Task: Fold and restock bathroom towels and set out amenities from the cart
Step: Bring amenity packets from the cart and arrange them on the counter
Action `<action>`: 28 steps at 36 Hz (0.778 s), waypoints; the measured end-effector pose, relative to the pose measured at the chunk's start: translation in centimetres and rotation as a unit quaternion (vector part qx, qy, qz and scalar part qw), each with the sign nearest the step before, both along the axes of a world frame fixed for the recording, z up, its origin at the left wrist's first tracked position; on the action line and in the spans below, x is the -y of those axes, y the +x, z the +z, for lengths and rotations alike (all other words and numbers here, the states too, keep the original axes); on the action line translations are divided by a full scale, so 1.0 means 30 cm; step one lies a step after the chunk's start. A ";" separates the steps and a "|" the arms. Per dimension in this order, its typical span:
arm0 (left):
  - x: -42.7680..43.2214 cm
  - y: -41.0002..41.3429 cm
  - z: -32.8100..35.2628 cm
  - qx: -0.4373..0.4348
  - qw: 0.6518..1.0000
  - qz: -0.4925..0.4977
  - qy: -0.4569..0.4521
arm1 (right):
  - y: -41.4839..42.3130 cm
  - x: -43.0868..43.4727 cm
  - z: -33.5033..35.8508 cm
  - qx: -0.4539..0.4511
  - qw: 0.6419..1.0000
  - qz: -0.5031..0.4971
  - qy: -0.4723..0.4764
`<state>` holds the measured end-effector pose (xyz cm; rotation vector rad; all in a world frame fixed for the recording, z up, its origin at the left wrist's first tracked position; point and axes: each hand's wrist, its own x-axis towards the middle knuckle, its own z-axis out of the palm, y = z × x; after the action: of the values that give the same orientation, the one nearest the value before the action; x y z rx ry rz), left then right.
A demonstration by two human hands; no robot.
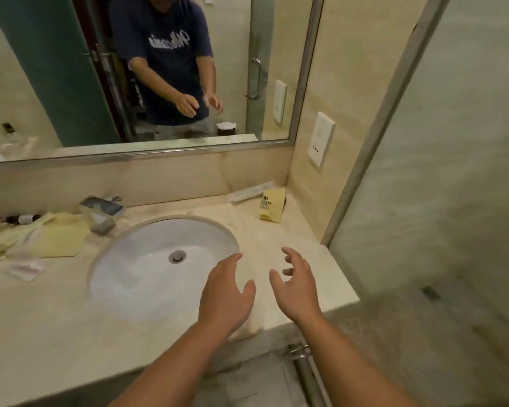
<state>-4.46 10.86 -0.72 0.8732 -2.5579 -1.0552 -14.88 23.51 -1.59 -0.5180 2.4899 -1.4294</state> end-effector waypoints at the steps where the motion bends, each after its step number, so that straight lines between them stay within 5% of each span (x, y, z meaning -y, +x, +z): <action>1: 0.035 -0.039 -0.021 0.005 1.000 -0.005 0.004 | -0.040 0.033 -0.026 0.009 1.000 -0.003 0.006; 12: 0.264 -0.477 -0.322 0.067 0.995 -0.042 -0.056 | -0.389 0.311 -0.393 0.076 0.994 -0.059 0.046; 28: 0.569 -1.042 -0.588 0.069 0.971 0.035 -0.227 | -0.913 0.611 -0.535 -0.120 0.971 -0.078 0.193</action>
<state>-35.72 -6.21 -18.37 0.9214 -2.6907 -0.3676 -42.26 5.19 -17.64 -0.4454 2.9618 -0.9296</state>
